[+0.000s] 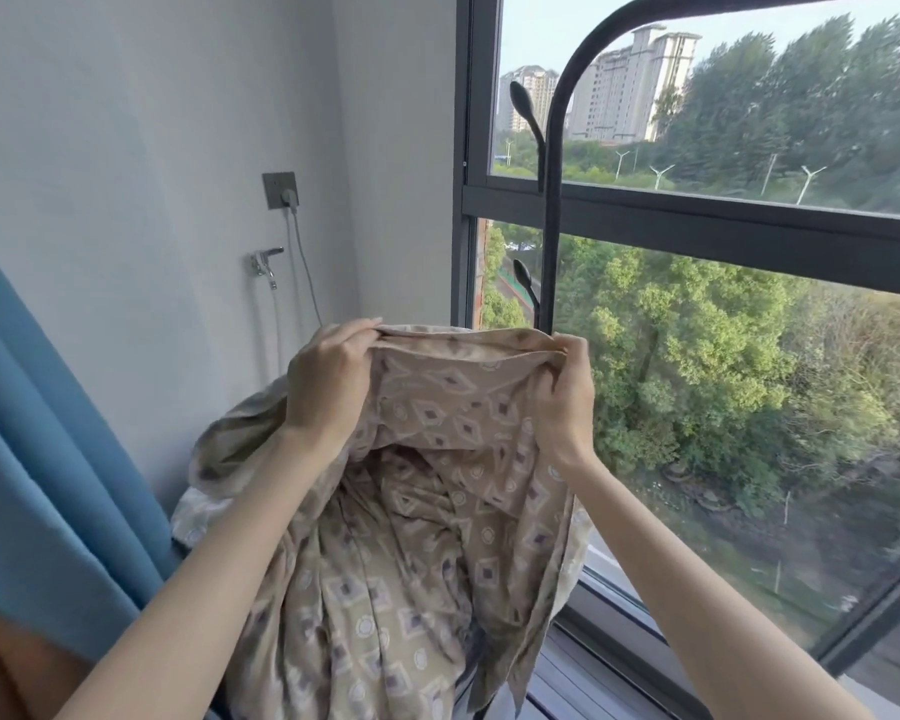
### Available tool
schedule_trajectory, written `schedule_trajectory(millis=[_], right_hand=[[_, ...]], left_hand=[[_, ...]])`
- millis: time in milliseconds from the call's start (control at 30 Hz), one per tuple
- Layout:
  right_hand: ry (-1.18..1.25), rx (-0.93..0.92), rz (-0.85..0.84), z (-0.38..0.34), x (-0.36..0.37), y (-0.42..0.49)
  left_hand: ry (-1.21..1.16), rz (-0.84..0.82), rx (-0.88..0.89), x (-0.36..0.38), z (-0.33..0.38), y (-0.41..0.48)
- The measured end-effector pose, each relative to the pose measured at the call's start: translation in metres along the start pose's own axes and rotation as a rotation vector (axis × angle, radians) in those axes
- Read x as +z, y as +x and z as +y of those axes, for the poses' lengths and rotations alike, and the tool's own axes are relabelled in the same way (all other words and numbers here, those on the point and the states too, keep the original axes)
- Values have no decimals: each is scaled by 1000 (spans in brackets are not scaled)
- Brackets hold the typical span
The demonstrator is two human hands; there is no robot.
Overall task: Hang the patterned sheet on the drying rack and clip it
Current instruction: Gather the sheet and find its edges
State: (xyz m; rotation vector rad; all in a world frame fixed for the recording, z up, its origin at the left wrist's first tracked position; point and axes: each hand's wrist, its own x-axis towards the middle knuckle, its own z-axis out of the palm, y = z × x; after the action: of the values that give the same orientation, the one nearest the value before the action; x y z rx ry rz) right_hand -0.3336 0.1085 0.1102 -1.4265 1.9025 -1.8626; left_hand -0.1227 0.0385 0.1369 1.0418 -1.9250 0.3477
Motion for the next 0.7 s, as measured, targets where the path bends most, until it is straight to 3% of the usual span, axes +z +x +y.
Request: schedule_trajectory(millis=[67,167,367,567,700], right_hand=[[-208,-191,-115,-1,8,-10],[-367,-370,-132,-7,26,-18],[-643,-333,-231,-26,30,-21],[-565,-295,-161,-38,25,-14],[-409,-317,-240,-45,48,-31]], left_hand=[[-14,-9,4,2,3,-3],[-32,-15,36,3,9,-4],[-37,-13,43,-2,10,0],[-4,-70,3,1,-3,2],[-32,-122,-38,8,4,9]])
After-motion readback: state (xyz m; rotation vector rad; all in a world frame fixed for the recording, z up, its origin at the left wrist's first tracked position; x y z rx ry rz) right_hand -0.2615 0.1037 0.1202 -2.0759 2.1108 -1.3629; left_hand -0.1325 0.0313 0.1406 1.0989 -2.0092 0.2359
